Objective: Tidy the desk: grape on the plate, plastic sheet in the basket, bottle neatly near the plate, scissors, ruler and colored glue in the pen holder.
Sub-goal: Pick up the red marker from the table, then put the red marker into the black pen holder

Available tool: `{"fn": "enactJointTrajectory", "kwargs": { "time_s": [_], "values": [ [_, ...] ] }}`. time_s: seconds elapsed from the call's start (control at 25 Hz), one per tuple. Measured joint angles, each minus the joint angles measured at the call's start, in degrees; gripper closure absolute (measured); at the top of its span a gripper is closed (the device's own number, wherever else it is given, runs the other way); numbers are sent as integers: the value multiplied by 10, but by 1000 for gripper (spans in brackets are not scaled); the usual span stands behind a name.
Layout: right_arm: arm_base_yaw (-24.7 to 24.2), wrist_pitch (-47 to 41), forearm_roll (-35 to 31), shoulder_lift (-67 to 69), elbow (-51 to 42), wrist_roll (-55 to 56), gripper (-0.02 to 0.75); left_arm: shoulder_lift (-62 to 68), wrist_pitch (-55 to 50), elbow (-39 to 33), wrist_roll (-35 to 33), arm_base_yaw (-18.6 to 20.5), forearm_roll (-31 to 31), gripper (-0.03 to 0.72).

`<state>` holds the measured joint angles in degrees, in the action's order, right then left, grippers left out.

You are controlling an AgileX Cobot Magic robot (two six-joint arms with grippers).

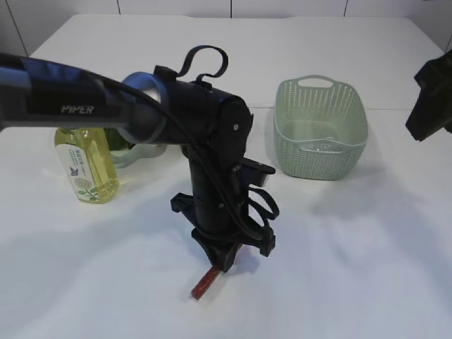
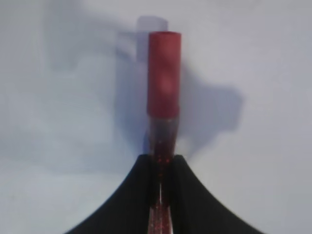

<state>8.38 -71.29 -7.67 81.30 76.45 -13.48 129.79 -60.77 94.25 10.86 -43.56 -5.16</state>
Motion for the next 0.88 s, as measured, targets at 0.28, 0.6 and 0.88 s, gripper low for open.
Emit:
{"fn": "enactJointTrajectory", "kwargs": {
  "time_s": [0.28, 0.6, 0.88],
  "values": [
    [0, 0, 0, 0, 0, 0, 354, -85, 38, -58, -34, 0, -5, 617],
    [0, 0, 0, 0, 0, 0, 354, -273, 273, -277, -37, 24, 25, 618],
    [0, 0, 0, 0, 0, 0, 354, -365, 449, -341, -37, 76, 33, 618]
  ]
}}
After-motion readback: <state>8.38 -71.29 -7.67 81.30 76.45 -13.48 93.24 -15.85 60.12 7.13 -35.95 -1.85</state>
